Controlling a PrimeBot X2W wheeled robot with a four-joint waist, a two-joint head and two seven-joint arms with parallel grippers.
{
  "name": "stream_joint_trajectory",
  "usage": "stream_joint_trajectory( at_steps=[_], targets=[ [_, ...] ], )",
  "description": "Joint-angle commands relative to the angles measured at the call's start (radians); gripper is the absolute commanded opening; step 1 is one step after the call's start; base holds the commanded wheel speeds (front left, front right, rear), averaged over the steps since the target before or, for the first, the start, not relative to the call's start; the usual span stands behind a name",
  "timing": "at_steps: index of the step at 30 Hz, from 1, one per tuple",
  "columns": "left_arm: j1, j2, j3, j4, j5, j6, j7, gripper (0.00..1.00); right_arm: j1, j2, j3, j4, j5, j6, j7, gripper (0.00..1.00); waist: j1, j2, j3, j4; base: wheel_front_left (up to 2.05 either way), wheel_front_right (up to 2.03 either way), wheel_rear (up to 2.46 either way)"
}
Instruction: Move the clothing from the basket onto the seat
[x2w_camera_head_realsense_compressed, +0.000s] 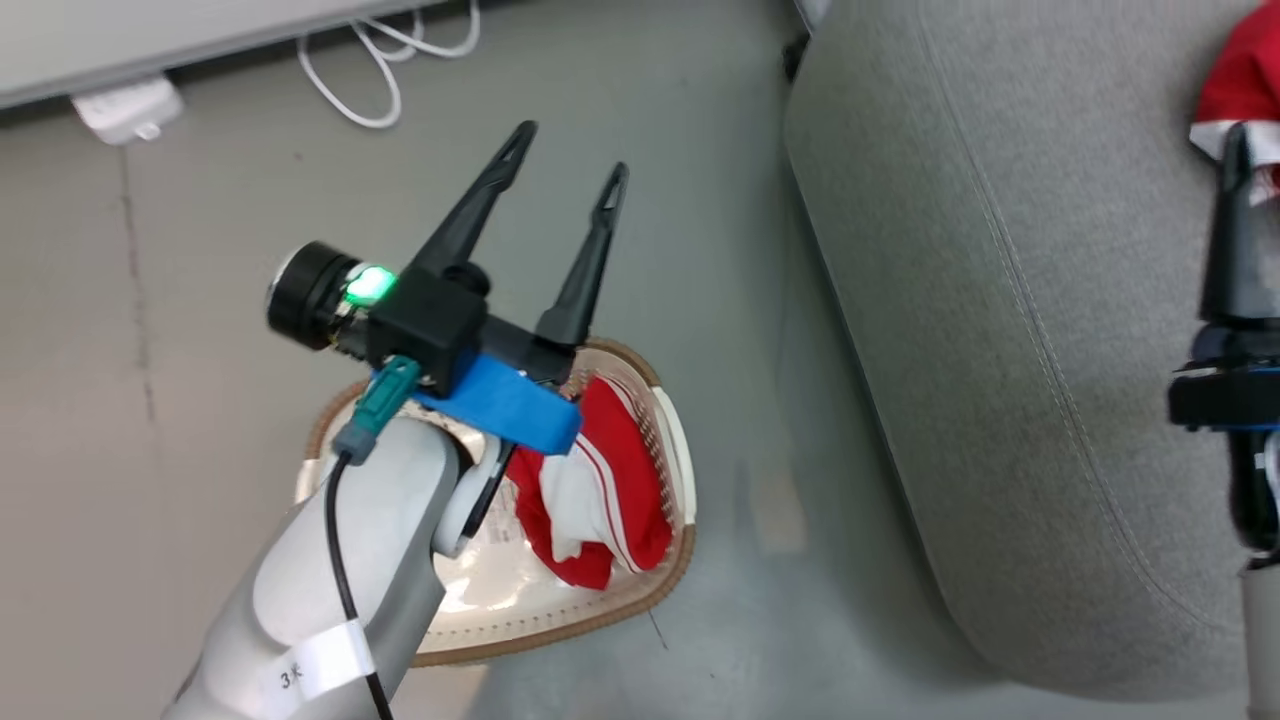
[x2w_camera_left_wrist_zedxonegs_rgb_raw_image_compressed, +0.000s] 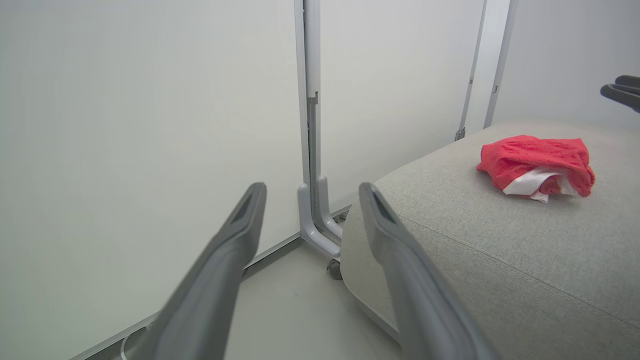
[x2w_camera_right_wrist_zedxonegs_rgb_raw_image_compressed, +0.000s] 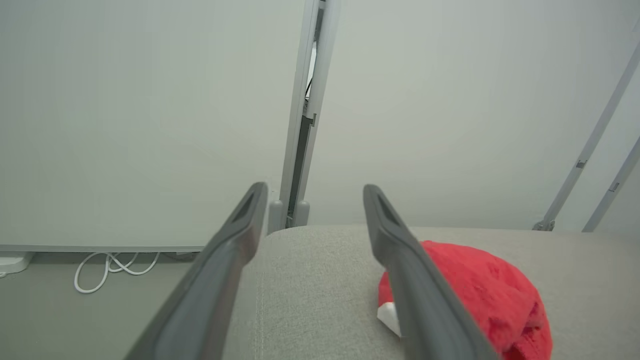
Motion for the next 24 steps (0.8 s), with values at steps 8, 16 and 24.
stream_joint_trajectory(
  at_steps=[8, 16, 24],
  targets=[
    [0.169, -0.035, 0.212, -0.026, 0.050, -0.005, -0.004, 1.00, 0.036, 0.044, 0.147, 0.005, 0.015, 0.000, -0.004, 1.00, 0.0001, 0.0000, -0.171, 0.119, 0.00, 0.00, 0.00],
    [0.323, -0.081, 0.386, -0.053, 0.113, -0.033, -0.004, 1.00, 0.120, 0.102, 0.226, 0.004, 0.045, 0.000, -0.004, 1.00, 0.0001, 0.0000, -0.269, 0.147, 0.00, 0.00, 0.00],
    [0.442, -0.113, 0.481, -0.071, 0.155, -0.070, -0.004, 1.00, 0.242, 0.136, 0.220, 0.017, 0.060, 0.000, -0.004, 1.00, 0.0001, 0.0000, -0.339, 0.142, 0.00, 0.00, 0.00]
  ],
)
